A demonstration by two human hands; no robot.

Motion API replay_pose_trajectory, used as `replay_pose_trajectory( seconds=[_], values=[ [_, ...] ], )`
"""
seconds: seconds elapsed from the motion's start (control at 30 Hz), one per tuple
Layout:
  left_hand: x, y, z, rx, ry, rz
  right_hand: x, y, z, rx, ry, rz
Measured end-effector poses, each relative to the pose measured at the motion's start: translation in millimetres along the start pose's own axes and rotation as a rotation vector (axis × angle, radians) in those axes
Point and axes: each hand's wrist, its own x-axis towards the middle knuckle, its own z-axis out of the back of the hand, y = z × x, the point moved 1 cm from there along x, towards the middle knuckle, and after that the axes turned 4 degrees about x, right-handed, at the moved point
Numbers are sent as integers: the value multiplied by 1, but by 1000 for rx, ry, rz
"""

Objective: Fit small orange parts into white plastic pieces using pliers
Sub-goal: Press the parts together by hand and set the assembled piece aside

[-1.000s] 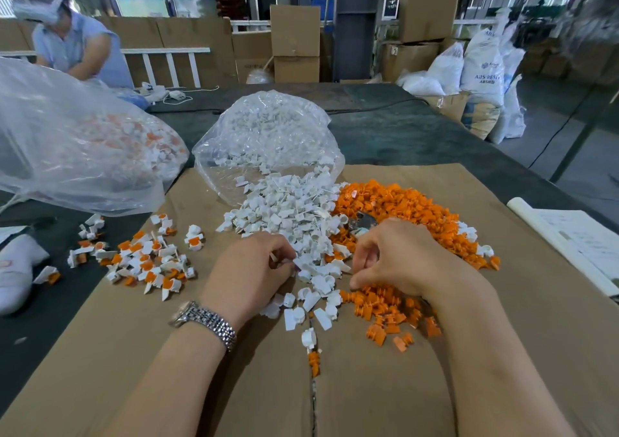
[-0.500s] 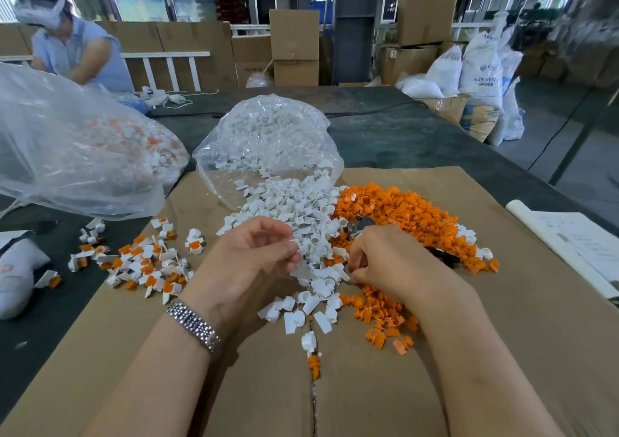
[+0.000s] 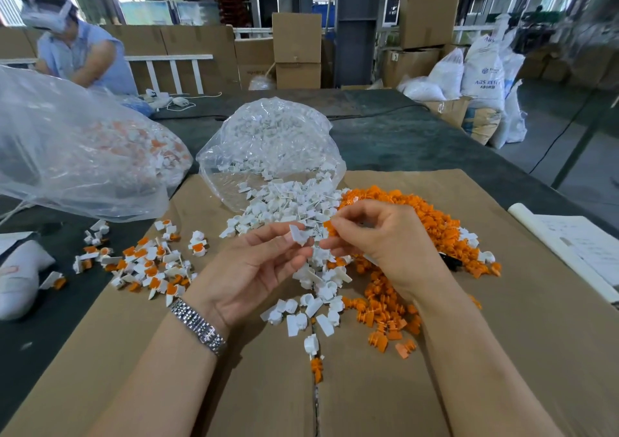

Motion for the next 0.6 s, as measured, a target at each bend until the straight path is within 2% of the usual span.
replay_pose_trajectory(
  seconds=[0.1,0.33,0.6],
  values=[
    [-1,-1,-3,3,28,1,-1,2,-11,76,24,28],
    [-2,-1,-4,9,19,-50,-2,-2,-21,-218,-33,127],
    [-2,0,-4,40,24,-104,-5,-4,-23,-269,-26,128]
  ],
)
